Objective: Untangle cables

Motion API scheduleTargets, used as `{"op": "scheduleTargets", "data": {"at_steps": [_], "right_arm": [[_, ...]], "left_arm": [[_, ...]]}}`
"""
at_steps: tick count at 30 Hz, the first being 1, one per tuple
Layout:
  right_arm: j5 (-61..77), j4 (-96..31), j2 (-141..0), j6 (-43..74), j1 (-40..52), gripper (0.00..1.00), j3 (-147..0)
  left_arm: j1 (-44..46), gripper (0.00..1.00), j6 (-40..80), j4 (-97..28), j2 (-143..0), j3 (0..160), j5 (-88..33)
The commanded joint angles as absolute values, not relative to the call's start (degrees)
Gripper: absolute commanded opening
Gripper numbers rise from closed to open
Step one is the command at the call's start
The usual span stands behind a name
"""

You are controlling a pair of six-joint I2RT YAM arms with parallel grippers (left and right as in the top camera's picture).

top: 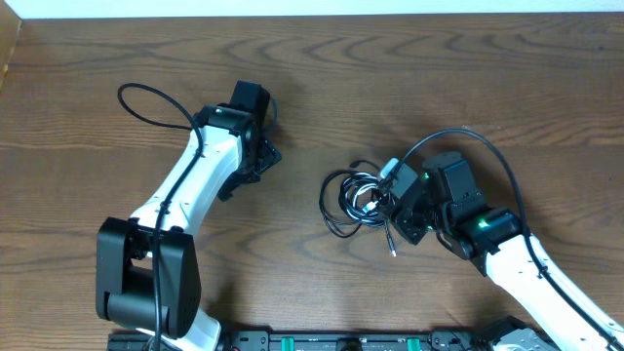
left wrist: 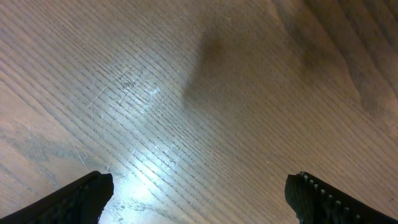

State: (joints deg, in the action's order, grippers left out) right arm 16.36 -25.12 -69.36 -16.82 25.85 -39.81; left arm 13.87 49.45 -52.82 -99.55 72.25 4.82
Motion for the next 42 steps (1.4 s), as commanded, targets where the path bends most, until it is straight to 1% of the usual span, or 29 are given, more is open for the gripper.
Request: {"op": "scheduleTargets", "data": {"at_steps": [1,5,7,10,13,16,17,19,21,23,25,28,29,34,38,42], "right_arm": [[8.9,-24.6,-68.9,-13.5,25.9,0.49,-40.4],[-1.6,-23.9,-68.9,-2.9,25.5,0.58,-40.4],[-2.9,-23.9,-68.9,-0.7,25.0,0.63,-40.4],[-3.4,-24.0,-68.9,1.6,24.3,0.66,-40.4],[-7.3,-24.5,-69.0,8.2,23.2,0.69,-40.4],[-12.1,-26.2,-69.0,18.5,22.1,0.82,-40.4],[-12.1,-26.5,-69.0,20.5,21.6,0.83,-40.4],[-11.7,-26.7,-69.1,21.2,21.0,0.83,-40.4],[-11.7,-26.6,-69.5,21.2,20.9,0.86,-40.4],[-11.7,-26.5,-70.2,21.2,20.9,0.89,-40.4],[-11.7,-26.6,-71.1,21.2,20.9,0.91,-40.4],[-11.7,-26.1,-72.3,21.2,20.9,0.95,-40.4],[-11.6,-25.7,-72.8,21.2,20.9,0.98,-40.4],[-4.5,-22.3,-74.2,21.2,20.1,0.99,-40.4],[1.3,-20.8,-74.2,21.2,17.2,0.99,-40.4],[4.2,-21.1,-74.2,21.2,14.6,0.99,-40.4]], "left_arm": [[13.8,0.93,48.7,-53.0,-100.0,72.2,5.2],[13.8,0.93,48.7,-52.9,-100.0,72.2,5.2],[13.8,0.93,48.7,-52.9,-100.0,72.2,5.2],[13.8,0.93,48.7,-52.9,-100.0,72.2,5.2],[13.8,0.93,48.7,-52.9,-100.0,72.2,5.2],[13.8,0.93,48.7,-52.9,-100.0,72.2,5.2],[13.8,0.93,48.7,-53.0,-100.0,72.2,5.2],[13.8,0.93,48.6,-53.3,-100.0,72.2,5.2],[14.0,0.93,46.4,-53.5,-100.0,72.2,4.5],[14.5,0.93,40.2,-52.8,-100.0,72.2,1.6],[15.2,0.93,31.0,-52.5,-100.0,72.2,-5.8],[16.4,0.93,20.3,-53.0,-100.0,72.2,-15.5],[17.1,0.93,18.4,-53.3,-100.0,72.2,-16.6],[20.6,0.93,16.7,-52.0,-100.0,72.2,-15.9],[24.2,0.94,16.7,-49.3,-100.0,72.2,-15.9],[26.8,0.93,19.3,-47.2,-100.4,72.2,-16.1]]}}
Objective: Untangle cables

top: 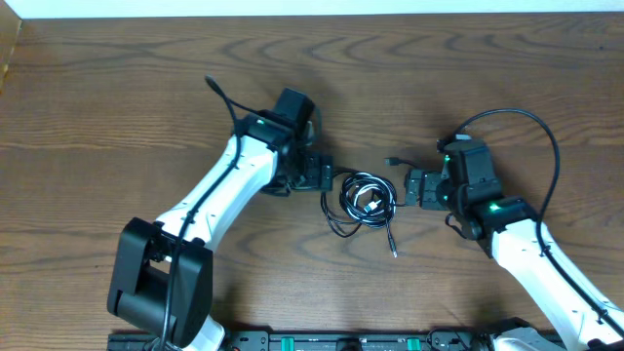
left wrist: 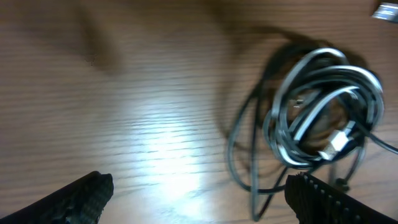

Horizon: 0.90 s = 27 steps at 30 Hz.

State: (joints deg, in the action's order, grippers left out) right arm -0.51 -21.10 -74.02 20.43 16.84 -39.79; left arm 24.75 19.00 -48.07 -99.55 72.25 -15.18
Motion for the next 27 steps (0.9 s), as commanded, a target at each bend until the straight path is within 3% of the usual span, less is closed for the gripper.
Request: {"op": "scheduleTargets", "data": {"at_steps": [1,12,24,27], "right_arm": [[4.7,-21.0,-74.2,21.2,14.1,0.99,-40.4],[8.3,-21.5,-74.1,21.0,10.8,0.99,-40.4],[9.6,-22.0,-74.1,20.4,8.9,0.99,-40.4],[9.6,-22.0,-74.1,20.8,8.9,0.99,-40.4]], "left_arm": [[27.5,0.93,19.4,-46.9,-100.6,72.2,-16.1],[34.4,0.94,20.4,-41.7,-108.7,72.2,-17.9],[35.1,0.93,20.4,-37.0,-111.2,72.2,-24.8],[36.3,0.8,20.4,-35.4,-111.2,72.2,-25.1]]}}
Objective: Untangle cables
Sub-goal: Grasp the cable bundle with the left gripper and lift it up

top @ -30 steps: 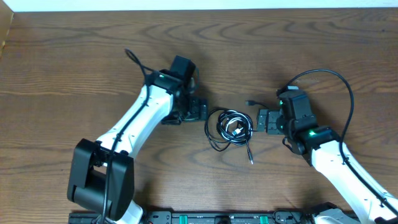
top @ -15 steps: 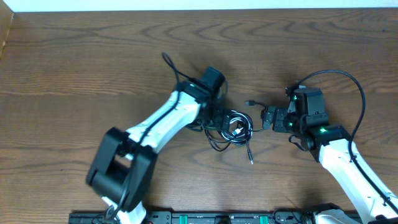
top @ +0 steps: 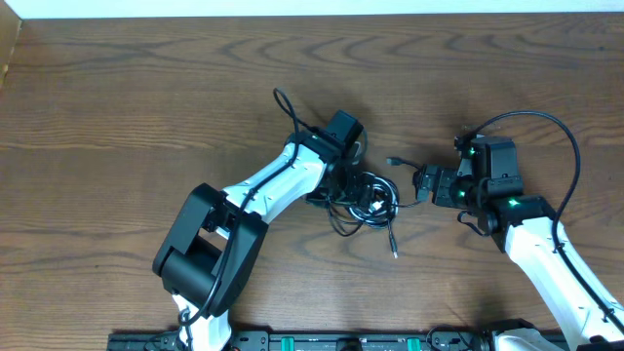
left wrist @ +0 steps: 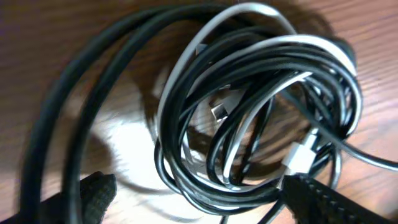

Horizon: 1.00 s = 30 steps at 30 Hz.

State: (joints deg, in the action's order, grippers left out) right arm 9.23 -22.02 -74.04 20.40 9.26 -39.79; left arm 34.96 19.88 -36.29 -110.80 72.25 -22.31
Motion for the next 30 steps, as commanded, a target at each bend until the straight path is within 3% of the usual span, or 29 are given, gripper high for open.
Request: {"op": "scheduleTargets", "data": {"at_steps": [1,4,9,11,14,17,26,30], "right_arm": [[9.6,-22.1,-74.1,20.8,8.9,0.99,-40.4],[9.6,-22.1,-74.1,20.8,8.9,0.96,-40.4],[9.6,-22.1,-74.1,20.7,8.8,0.78,-40.4],[9.6,-22.1,-74.1,20.6,8.7,0.65,-40.4],[9.6,-22.2,-74.1,20.1,8.6,0.33,-40.4],[9.6,-22.7,-74.1,20.1,8.5,0.15,-40.4],[10.2,-22.5,-74.1,17.8,8.6,0.06,-40.4],[16.6,-20.4,-74.1,11.4,8.6,0.04,-40.4]], "left_arm": [[36.8,0.76,20.4,-35.0,-111.2,72.2,-25.0],[38.0,0.63,20.4,-34.0,-111.2,72.2,-25.0],[38.5,0.45,20.4,-33.4,-111.2,72.2,-25.1],[38.4,0.39,20.4,-33.5,-111.2,72.2,-25.0],[38.4,0.23,20.4,-33.5,-111.2,72.2,-25.0],[38.0,0.07,20.4,-33.5,-111.2,72.2,-24.9],[36.1,0.07,6.3,-35.1,-102.4,73.9,-24.3],[36.1,0.07,3.9,-34.9,-94.0,74.7,-17.9]]}}
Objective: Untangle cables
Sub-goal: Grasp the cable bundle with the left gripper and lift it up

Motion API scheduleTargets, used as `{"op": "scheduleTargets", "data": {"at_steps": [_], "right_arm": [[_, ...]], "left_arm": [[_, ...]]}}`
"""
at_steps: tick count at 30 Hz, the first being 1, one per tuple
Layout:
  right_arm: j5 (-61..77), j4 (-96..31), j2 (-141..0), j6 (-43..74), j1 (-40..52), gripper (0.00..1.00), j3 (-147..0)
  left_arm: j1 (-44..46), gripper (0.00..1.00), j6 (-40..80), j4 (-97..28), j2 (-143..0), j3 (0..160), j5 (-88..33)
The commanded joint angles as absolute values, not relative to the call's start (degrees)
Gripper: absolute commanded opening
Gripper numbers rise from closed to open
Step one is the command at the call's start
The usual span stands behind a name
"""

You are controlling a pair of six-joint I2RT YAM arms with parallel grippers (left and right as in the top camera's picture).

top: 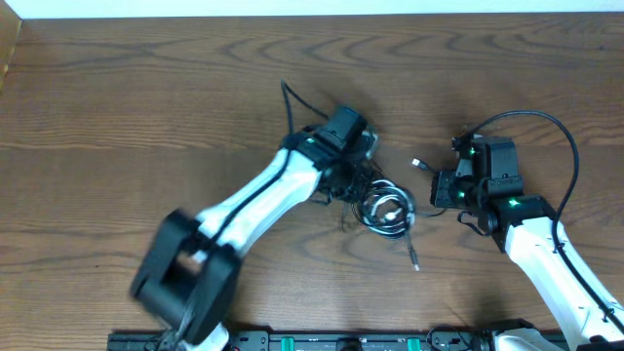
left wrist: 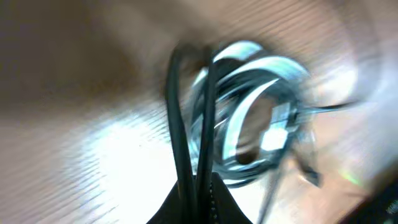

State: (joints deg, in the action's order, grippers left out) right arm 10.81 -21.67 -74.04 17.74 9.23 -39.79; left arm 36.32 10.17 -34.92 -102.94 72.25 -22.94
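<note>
The tangled bundle of black and white cables (top: pixel 388 210) lies on the wooden table right of centre; the left wrist view shows it blurred (left wrist: pixel 252 130). My left gripper (top: pixel 343 185) (left wrist: pixel 196 190) is shut on two black cable strands (left wrist: pixel 183 124) that run from the bundle's left side. One loose cable end (top: pixel 414 261) trails toward the front. A small plug (top: pixel 419 163) sits just left of my right gripper (top: pixel 441 188), which points at the bundle from the right, apart from it. Whether its fingers are open is unclear.
The brown wooden table (top: pixel 117 88) fills the view, with a pale wall strip along its far edge. Each arm's own black cable loops above it. A black rail runs along the near edge.
My left gripper, open over the bundle before, is now shut on two black strands. The bundle, its trailing end and the small plug lie further right. The right gripper has stayed in place.
First my left gripper hung open over bare wood at the left while the right gripper was at the bundle. Then the left stood beside the bundle and the right had backed off. Then the left was open over the coil; now it grips black strands.
</note>
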Motion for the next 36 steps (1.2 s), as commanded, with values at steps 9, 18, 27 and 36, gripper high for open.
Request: {"op": "scheduleTargets", "data": {"at_steps": [9,18,27,36], "right_arm": [[44.2,-12.8,-74.1,-5.0,8.6,0.43,-40.4],[53.5,-9.6,-74.2,-16.1,9.9,0.75,-40.4],[54.2,-9.6,-74.3,-28.6,12.5,0.83,-40.4],[55.2,-9.3,-77.7,-28.9,15.0,0.85,-40.4]], "left_arm": [[36.1,0.07,-1.7,-33.7,-74.5,74.7,-15.6],[36.1,0.08,-1.7,-36.6,-70.1,74.7,-15.8],[36.1,0.07,-1.7,-35.6,-70.0,74.7,-16.4],[36.1,0.07,-1.2,-33.5,-70.0,74.7,-17.9]]}}
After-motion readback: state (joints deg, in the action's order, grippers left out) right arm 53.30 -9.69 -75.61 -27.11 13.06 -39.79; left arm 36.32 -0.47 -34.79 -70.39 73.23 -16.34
